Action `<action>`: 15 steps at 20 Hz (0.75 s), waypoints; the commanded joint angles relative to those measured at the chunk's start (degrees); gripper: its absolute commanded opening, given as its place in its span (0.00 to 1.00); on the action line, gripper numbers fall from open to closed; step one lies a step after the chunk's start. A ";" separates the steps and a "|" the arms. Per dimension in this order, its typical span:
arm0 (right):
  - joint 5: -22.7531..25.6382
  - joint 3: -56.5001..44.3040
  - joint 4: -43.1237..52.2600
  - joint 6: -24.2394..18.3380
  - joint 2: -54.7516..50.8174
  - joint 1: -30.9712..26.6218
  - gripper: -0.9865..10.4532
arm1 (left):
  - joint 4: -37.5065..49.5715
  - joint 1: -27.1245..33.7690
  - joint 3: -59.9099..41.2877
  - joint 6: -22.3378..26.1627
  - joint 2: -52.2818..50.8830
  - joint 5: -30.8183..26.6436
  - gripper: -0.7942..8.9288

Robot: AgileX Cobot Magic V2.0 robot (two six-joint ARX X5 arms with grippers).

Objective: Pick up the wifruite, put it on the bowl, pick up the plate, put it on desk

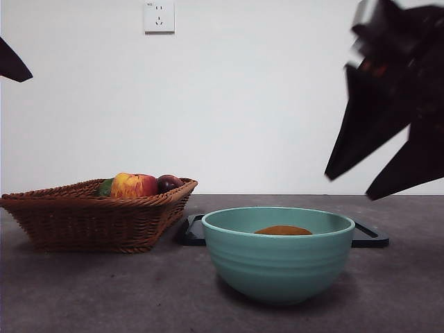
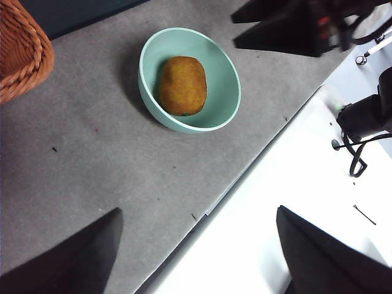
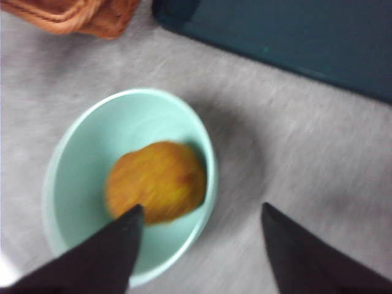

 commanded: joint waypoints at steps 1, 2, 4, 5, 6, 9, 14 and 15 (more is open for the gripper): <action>2.19 0.31 3.17 1.03 3.74 1.77 0.29 | 1.11 -0.31 0.46 0.85 0.26 0.11 0.50; 3.10 0.31 4.48 1.01 5.18 2.34 0.28 | 1.46 -0.31 0.46 0.85 0.26 0.11 0.50; 5.01 0.31 6.71 1.01 7.67 3.43 0.26 | 1.86 -0.31 0.46 0.85 0.26 0.11 0.50; 6.08 0.31 7.76 1.03 8.79 3.91 0.26 | 2.08 -0.31 0.46 0.85 0.26 0.11 0.50; 6.91 0.31 8.59 1.03 9.77 4.28 0.25 | 2.36 -0.31 0.46 0.85 0.26 0.11 0.50; 7.89 0.31 10.29 1.01 12.13 5.18 0.20 | 2.93 -0.31 0.46 0.85 0.26 0.11 0.50; 7.93 0.31 12.85 1.01 13.90 5.81 0.11 | 2.93 -0.31 0.46 0.85 0.26 0.09 0.50; 7.93 0.31 13.09 1.01 13.90 5.81 0.09 | 2.91 -0.31 0.46 0.85 0.26 0.09 0.50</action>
